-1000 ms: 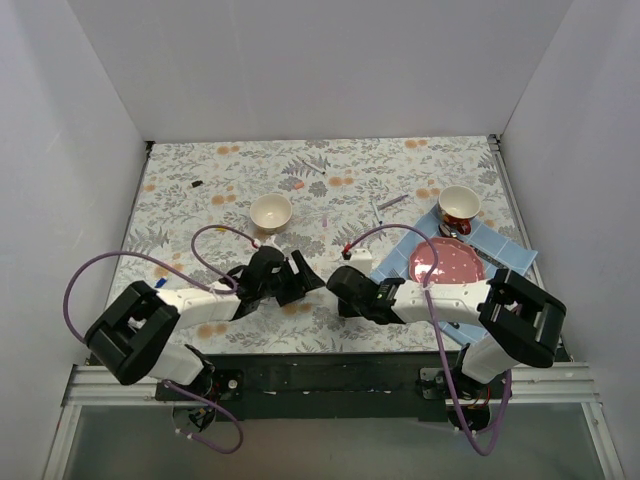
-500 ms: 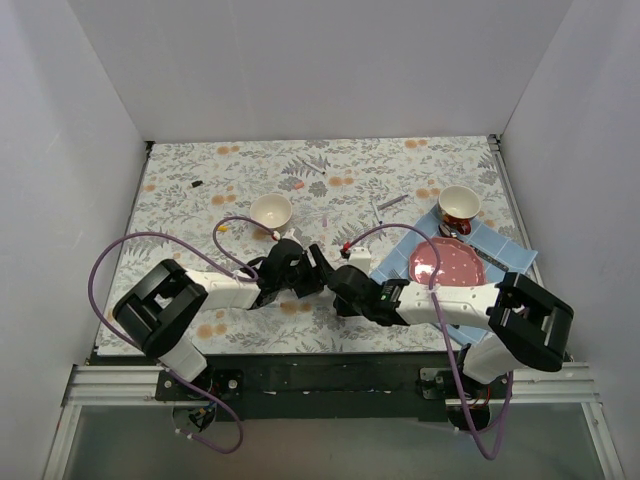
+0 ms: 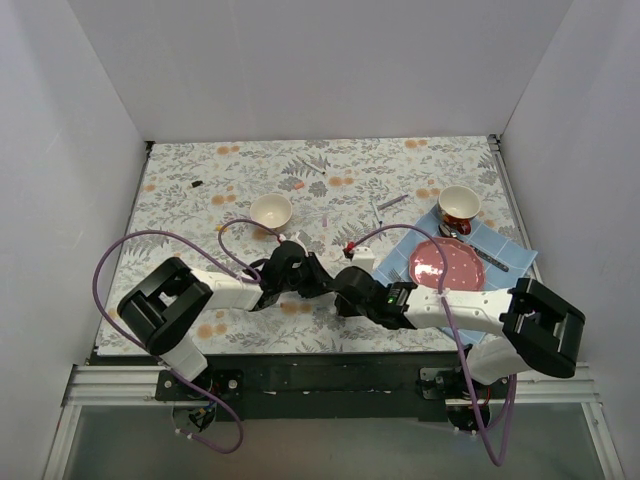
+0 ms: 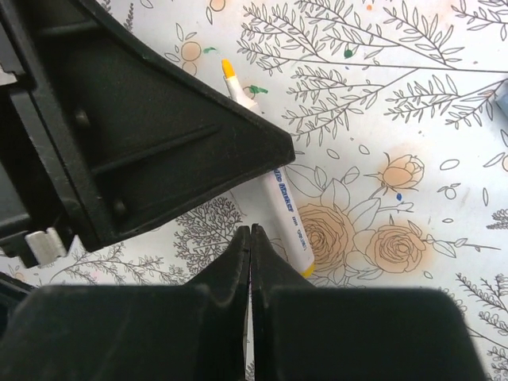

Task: Insert the pens into the pen caps
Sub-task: Pass the pen from the right arm to the left, then pass the pen from the left arm to the right

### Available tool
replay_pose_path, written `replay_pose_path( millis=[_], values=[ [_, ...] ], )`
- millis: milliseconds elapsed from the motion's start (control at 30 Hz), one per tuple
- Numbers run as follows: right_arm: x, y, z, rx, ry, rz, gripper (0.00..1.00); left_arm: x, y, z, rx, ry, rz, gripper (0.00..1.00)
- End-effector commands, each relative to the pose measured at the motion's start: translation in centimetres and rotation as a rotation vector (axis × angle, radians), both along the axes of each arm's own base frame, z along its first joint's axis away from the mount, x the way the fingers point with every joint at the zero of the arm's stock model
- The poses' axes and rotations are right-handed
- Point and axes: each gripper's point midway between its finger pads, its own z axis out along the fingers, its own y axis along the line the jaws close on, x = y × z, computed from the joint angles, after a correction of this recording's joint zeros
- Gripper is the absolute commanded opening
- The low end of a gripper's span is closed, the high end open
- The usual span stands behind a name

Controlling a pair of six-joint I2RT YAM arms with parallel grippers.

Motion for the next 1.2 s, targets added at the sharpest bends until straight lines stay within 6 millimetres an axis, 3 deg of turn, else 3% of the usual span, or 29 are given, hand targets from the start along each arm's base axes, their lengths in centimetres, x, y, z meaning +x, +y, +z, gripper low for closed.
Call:
replay_pose_path(
  millis=[0,133,233,433,567,667,833,900,1167],
  values=[
    [-0.1,0.4,1.2,0.053,-0.027,0.014,0.01,-1.0,-1.0,2.6,-0.099,-0.022,-0.057,0.0],
    [-1.1,0.0,1.2,0.055,-0.01,0.057,0.21,-1.0,-0.8,4.2,-0.12,-0.061,-0.058,0.0],
    [-1.8,0.1,2.4,0.081,-0.052,0.161,0.3,-1.0,-0.6,4.8,-0.101,-0.1,-0.073,0.0],
    [-4.1,0.2,7.3,0.206,-0.155,0.375,0.58,-1.9,-0.2,5.5,-0.021,-0.191,-0.211,0.0],
    [-5.6,-0.3,10.6,0.315,-0.208,0.449,0.61,-3.5,0.1,6.5,-0.041,-0.235,-0.296,0.0],
    [-6.7,-0.4,11.6,0.363,-0.201,0.497,0.61,-4.3,0.0,8.8,-0.111,-0.303,-0.33,0.0],
    [-7.3,0.0,12.1,0.436,-0.191,0.499,0.56,-6.9,-0.2,13.0,-0.286,-0.375,-0.418,0.0],
    [-8.2,0.2,11.8,0.467,-0.166,0.53,0.55,-7.5,-0.2,13.7,-0.323,-0.383,-0.432,0.0],
    [-8.4,0.6,12.1,0.513,-0.181,0.546,0.55,-8.7,0.2,15.9,-0.376,-0.43,-0.474,0.0]
  ],
)
